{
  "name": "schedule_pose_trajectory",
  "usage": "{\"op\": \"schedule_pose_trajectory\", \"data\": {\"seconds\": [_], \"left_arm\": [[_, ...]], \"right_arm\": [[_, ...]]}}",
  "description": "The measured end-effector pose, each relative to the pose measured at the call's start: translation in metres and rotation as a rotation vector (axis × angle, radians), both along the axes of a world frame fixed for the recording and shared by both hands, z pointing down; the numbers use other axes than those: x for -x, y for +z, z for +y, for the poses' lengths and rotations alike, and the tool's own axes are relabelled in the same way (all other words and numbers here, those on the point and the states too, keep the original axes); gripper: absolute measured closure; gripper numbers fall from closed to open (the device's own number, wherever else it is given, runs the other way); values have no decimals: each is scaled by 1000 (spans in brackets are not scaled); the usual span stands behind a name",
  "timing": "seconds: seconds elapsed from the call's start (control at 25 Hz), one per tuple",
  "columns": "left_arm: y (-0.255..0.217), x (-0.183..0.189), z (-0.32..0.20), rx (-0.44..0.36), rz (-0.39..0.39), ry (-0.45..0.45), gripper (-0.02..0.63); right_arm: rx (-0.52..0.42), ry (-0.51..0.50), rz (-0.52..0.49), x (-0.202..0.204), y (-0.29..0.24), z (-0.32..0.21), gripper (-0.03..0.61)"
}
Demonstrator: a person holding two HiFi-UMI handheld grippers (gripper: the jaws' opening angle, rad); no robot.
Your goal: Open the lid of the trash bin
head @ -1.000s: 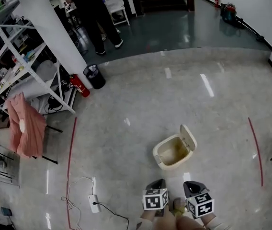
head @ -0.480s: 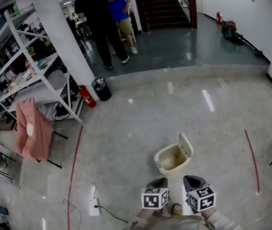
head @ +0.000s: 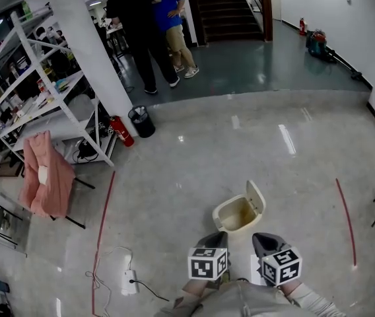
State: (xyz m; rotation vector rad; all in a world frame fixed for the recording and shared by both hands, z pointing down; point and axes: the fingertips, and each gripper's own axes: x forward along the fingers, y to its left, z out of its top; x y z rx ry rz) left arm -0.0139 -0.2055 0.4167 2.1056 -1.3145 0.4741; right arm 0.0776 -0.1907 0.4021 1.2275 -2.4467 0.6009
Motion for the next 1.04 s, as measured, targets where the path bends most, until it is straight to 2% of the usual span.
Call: {"op": "schedule_pose_trajectory", "data": {"seconds": [0.56,1.04], "left_arm": [[7,19,-7,-4,11,-50,609],[9,18,-12,3,6,-26,609]], "right_arm": [[-19,7,1,5,0,-15,577],[-6,1,14,12,3,-19,575]]}}
